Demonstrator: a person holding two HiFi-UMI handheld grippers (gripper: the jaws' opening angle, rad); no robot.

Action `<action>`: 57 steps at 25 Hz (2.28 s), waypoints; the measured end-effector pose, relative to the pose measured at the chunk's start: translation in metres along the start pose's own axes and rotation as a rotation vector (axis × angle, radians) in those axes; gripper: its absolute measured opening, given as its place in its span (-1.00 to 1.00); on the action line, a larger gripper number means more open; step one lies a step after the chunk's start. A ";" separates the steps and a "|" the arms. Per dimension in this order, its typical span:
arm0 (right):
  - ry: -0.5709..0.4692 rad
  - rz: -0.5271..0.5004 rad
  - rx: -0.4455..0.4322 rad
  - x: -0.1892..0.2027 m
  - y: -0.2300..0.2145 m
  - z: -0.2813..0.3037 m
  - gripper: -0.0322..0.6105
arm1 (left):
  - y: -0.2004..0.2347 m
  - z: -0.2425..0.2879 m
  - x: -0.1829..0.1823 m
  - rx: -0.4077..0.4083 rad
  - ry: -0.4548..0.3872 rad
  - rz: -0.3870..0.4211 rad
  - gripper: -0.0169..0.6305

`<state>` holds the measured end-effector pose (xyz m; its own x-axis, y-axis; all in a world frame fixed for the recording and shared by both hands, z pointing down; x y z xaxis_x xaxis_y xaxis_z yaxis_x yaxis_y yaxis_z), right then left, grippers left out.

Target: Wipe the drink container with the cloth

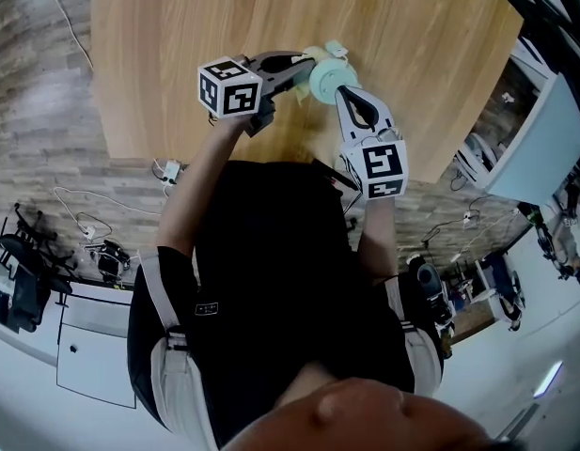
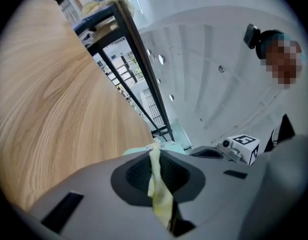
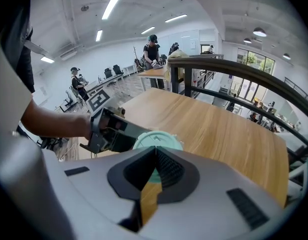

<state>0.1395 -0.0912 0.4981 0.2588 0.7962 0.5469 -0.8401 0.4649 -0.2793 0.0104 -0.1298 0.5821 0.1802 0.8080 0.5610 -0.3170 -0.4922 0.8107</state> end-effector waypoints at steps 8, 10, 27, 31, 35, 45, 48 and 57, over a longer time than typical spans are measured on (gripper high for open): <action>0.006 -0.008 -0.002 -0.002 -0.002 0.002 -0.80 | 0.006 -0.004 0.023 -0.127 -0.122 -0.010 -0.82; 0.005 -0.009 0.001 -0.002 -0.003 0.002 -0.80 | 0.014 0.000 0.028 -0.155 -0.130 -0.010 -0.82; 0.072 -0.032 0.032 -0.005 0.000 0.006 -0.80 | 0.073 0.017 0.073 -0.276 -0.086 -0.112 -0.82; 0.089 -0.046 0.053 -0.004 0.005 0.004 -0.80 | 0.076 0.018 0.075 -0.273 -0.069 -0.133 -0.82; 0.085 -0.011 0.040 -0.004 0.002 0.006 -0.80 | 0.079 0.019 0.074 -0.265 -0.061 -0.149 -0.82; 0.178 -0.069 -0.021 -0.010 -0.005 0.011 -0.80 | 0.067 0.015 0.079 -0.316 -0.130 -0.159 -0.82; 0.188 -0.088 -0.059 -0.014 -0.007 0.011 -0.80 | 0.053 0.010 0.075 -0.339 -0.207 -0.175 -0.82; 0.234 -0.186 -0.162 -0.021 -0.011 0.018 -0.80 | 0.002 0.001 0.084 -0.401 -0.417 -0.194 -0.82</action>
<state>0.1351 -0.1201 0.5037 0.5188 0.7505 0.4094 -0.6867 0.6511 -0.3234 0.0260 -0.0632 0.6308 0.5935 0.6360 0.4932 -0.5535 -0.1223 0.8238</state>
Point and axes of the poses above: the fingertips, and each gripper's own axes: z forward along the fingers, y to its left, x out of its underside, the point moved 6 cm from there along -z, backward along the fingers, and after that the axes turned 13 degrees about z, right-handed, at the moved point
